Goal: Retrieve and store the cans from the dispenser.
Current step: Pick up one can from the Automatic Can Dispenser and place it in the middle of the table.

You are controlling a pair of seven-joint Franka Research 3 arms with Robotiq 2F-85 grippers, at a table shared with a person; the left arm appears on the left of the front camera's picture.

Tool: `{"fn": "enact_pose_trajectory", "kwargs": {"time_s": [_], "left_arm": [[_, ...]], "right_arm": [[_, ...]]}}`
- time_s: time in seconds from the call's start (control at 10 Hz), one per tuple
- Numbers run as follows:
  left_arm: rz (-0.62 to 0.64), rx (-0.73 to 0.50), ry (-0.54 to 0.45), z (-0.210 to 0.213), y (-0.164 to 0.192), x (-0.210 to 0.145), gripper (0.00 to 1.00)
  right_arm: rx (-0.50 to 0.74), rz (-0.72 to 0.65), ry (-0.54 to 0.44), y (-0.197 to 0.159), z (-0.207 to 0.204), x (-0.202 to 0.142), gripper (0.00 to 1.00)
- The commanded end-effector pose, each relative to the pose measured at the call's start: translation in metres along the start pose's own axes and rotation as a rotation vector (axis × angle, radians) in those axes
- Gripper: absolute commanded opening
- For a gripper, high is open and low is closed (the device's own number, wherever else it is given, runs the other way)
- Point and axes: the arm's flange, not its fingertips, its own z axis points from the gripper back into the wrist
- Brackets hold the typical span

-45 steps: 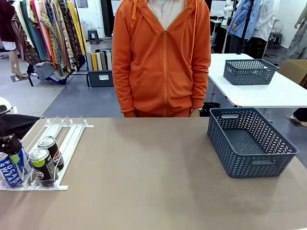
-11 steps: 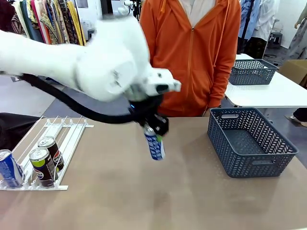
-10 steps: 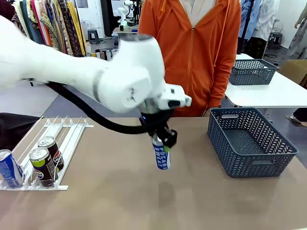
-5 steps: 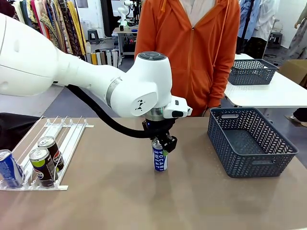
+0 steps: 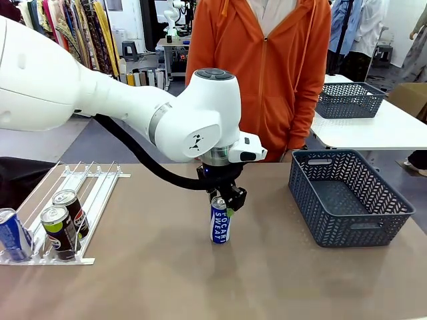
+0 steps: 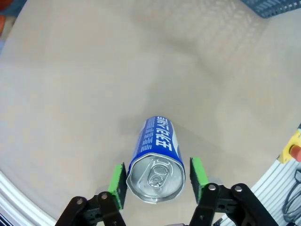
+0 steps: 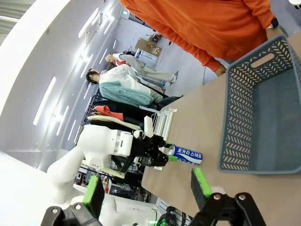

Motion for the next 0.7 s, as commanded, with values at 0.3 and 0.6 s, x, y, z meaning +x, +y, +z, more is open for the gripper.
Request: {"fn": "enact_pose_trajectory", "kwargs": {"time_s": [0.3, 0.6], "left_arm": [[0.056, 0.042, -0.128, 0.094, 0.006, -0.059, 1.0], [0.122, -0.125, -0.262, 0.193, 0.067, -0.173, 1.0]], "right_arm": [[0.023, 0.009, -0.02, 0.003, -0.002, 0.004, 1.0], [0.023, 0.009, -0.02, 0.003, -0.002, 0.004, 1.0]]}}
